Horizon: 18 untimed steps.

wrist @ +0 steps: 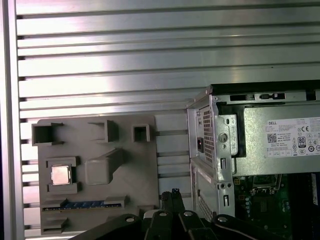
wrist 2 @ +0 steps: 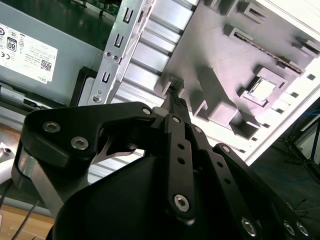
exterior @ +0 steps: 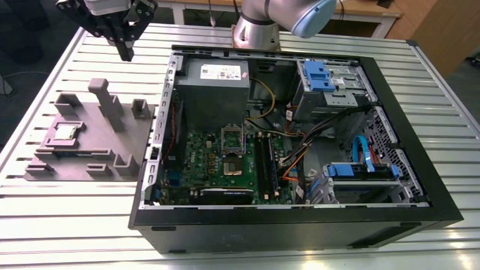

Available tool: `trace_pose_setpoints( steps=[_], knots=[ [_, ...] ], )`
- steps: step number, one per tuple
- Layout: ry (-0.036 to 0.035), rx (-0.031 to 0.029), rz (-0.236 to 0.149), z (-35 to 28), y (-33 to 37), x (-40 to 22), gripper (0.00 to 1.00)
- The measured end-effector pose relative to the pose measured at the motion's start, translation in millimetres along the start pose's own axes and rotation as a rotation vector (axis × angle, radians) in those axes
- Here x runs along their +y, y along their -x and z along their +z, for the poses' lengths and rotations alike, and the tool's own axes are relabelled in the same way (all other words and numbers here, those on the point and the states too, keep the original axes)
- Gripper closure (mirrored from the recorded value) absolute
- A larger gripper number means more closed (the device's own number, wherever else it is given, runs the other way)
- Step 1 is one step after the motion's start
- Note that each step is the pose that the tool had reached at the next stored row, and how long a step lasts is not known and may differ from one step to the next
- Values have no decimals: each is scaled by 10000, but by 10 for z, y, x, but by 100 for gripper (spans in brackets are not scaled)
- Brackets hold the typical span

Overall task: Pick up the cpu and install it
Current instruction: 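Reach for the cpu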

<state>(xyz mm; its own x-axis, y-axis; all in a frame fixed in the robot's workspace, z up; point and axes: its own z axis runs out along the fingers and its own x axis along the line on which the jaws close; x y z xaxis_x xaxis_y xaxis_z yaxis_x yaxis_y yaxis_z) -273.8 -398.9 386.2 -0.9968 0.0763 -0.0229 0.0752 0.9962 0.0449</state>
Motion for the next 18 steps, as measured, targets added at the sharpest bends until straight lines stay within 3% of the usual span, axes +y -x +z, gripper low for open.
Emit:
trace_pose_setpoints(
  steps=[18],
  knots=[
    [0,0,-1,0,-42,-3,90]
  ],
)
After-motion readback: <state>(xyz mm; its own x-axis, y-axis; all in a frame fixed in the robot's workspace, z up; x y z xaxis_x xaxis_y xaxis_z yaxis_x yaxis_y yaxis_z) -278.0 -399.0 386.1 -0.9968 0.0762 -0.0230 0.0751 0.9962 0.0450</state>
